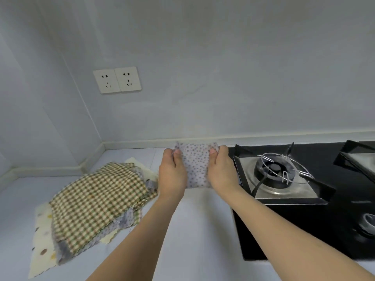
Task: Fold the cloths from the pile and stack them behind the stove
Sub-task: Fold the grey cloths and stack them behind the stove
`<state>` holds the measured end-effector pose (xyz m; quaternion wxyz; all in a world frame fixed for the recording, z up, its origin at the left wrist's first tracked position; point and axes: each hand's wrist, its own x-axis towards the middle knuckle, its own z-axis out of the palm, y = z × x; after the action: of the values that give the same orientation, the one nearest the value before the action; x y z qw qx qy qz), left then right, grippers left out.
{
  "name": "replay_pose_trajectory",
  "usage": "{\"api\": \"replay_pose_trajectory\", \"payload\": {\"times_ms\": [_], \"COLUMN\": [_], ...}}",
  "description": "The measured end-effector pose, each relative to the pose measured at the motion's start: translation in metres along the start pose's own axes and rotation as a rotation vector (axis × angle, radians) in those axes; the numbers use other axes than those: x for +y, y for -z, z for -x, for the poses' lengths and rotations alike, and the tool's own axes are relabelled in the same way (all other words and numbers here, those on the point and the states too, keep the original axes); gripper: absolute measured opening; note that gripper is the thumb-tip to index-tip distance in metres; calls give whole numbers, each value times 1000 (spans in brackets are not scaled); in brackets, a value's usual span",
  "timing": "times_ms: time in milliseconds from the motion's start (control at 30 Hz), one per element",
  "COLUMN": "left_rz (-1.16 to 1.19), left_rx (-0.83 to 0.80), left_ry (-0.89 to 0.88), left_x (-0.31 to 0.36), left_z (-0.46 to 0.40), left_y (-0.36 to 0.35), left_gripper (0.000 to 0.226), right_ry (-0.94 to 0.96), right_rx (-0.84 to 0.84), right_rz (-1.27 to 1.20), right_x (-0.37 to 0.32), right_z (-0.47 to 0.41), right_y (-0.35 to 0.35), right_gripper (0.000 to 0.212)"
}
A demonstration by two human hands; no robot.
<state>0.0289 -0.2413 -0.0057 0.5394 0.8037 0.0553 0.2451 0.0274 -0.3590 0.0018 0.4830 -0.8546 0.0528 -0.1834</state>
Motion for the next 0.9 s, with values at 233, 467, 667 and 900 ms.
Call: {"api": "replay_pose_trajectory", "payload": {"times_ms": [233,467,667,900], "left_rz": [47,159,158,178], "left_rx": [-156,-325,-438,-468], "left_ry": [104,163,127,199], "left_x": [132,201,247,292], "left_z": [-26,-14,10,36], "left_y": [-3,-65,-159,-265], "left_gripper": [31,31,34,39], "right_ry": [-187,-326,-360,-427], "right_rx": [-7,65,105,51], "right_rz": [-189,-271,-280,-257], "right_x": [-87,-74,-12,51], "right_z": [-37,-65,-104,-153], "right_y": [105,196,290,387], "right_gripper": [30,34,34,35]}}
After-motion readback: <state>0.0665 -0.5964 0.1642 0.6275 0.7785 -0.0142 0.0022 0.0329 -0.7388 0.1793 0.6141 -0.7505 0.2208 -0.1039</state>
